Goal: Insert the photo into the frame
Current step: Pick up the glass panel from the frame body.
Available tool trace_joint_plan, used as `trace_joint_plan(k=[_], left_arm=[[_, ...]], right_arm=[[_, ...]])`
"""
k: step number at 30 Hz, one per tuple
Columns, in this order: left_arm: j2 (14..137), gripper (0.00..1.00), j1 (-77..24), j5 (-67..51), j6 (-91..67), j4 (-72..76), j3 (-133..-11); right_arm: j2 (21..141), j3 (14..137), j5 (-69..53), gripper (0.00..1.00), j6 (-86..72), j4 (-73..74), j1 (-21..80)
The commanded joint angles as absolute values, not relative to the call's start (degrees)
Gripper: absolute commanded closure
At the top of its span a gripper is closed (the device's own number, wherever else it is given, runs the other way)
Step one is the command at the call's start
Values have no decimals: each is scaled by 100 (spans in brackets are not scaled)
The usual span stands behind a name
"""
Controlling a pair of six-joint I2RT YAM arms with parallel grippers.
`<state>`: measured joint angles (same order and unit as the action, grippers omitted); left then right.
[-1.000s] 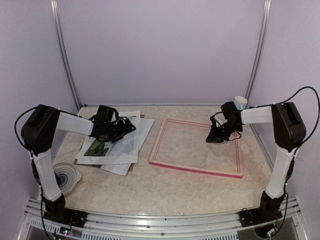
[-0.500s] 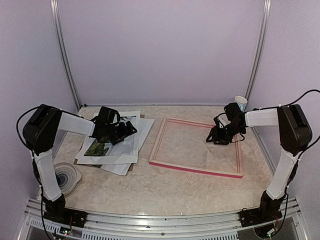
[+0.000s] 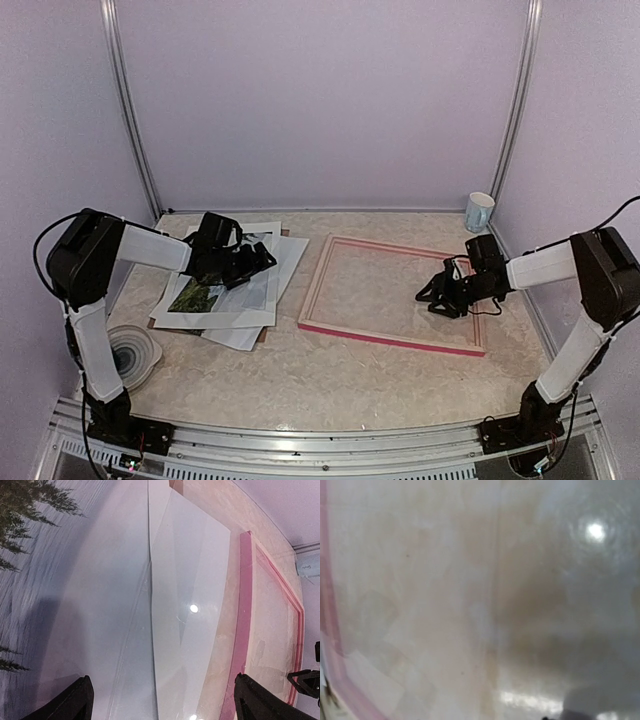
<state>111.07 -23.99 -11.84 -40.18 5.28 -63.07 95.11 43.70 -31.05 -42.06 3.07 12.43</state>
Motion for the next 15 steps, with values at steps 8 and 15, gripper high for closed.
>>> trace_joint_plan(k=[8, 15], left_arm=[[11288, 4, -2539, -1205, -3859, 390, -6499], [11315, 4, -2558, -1204, -3858, 378, -6508]], right_arm=[[9607, 3841, -3480, 48, -5293, -1036, 1479], [9896, 3857, -3551, 48, -5636, -1410, 1603]])
